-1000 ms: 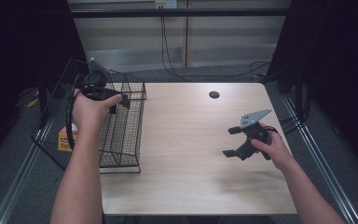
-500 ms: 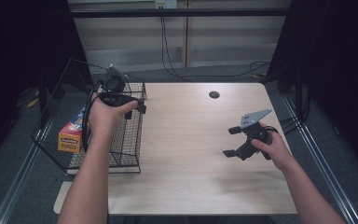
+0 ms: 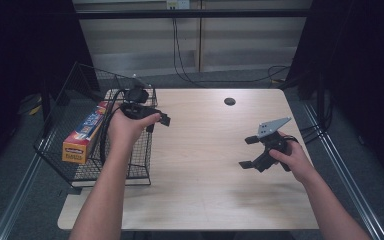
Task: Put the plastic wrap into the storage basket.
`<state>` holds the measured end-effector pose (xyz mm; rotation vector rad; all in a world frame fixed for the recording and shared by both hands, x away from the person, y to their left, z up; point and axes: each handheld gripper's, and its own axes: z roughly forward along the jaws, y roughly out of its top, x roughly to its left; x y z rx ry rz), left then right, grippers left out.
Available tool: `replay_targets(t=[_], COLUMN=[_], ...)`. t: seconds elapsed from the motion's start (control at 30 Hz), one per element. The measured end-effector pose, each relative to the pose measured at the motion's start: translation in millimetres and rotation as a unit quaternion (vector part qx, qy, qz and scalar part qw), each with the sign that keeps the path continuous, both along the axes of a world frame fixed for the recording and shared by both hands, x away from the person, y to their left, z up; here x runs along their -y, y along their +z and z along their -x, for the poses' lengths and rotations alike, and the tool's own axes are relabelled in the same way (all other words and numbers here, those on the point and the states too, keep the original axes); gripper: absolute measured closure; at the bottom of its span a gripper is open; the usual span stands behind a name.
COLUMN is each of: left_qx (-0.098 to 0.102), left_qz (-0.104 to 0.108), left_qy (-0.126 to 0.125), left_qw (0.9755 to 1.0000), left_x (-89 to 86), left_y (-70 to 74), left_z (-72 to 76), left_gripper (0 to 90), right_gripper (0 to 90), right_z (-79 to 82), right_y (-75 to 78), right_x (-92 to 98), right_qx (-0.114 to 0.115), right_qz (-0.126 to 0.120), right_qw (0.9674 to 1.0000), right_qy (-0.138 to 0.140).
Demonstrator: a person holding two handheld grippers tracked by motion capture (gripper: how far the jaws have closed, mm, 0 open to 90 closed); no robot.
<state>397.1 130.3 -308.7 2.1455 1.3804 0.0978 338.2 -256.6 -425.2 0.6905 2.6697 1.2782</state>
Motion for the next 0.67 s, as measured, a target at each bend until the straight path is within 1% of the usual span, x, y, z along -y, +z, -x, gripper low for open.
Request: replay_targets(t=[0.07, 0.17, 0.27, 0.3, 0.37, 0.4, 0.43, 0.47, 0.67], left_qx=[0.002, 0.004, 0.004, 0.006, 0.009, 0.012, 0.012, 0.01, 0.017], left_qz=[0.0, 0.008, 0.003, 0.004, 0.007, 0.009, 0.009, 0.01, 0.014], left_qy=[-0.003, -0.017, -0.025, -0.035, -0.042, -0.044, -0.044, -0.049, -0.066], left_qw=[1.0, 0.9998, 0.9997, 0.9993, 0.9991, 0.9989, 0.9989, 0.9987, 0.9976], left_x=[2.3, 9.3, 13.7, 17.8, 21.8, 23.6, 23.6, 24.9, 34.8], left_y=[-1.3, -6.8, -9.8, -12.7, -15.0, -16.1, -16.1, -17.1, -23.5], left_z=[0.6, 2.9, 4.2, 5.6, 7.5, 8.3, 8.3, 8.8, 12.6], left_gripper=[10.4, 10.2, 10.2, 10.1, 10.0, 10.0, 10.0, 10.0, 9.4], right_gripper=[2.1, 2.1, 2.1, 2.1, 2.1, 2.1, 2.1, 2.1, 2.1], right_z=[0.2, 0.4, 0.4, 0.6, 1.1, 0.7, 0.5, 0.5, 0.2], right_y=[-0.2, -0.5, -1.1, -1.5, -1.3, -1.4, -1.2, -1.2, -1.6], right_x=[-0.1, -0.7, -1.1, -1.3, -1.5, -1.5, -1.1, -1.1, 2.2], right_qx=[0.0, -0.001, 0.003, 0.003, 0.0, 0.002, 0.002, 0.002, 0.0], right_qz=[0.001, 0.002, 0.006, 0.007, 0.006, 0.005, 0.005, 0.005, 0.005], right_qw=[1.0, 1.0, 1.0, 1.0, 1.0, 1.0, 1.0, 1.0, 1.0], right_qy=[0.001, 0.001, 0.0, 0.0, -0.001, 0.0, 0.001, 0.001, -0.006])
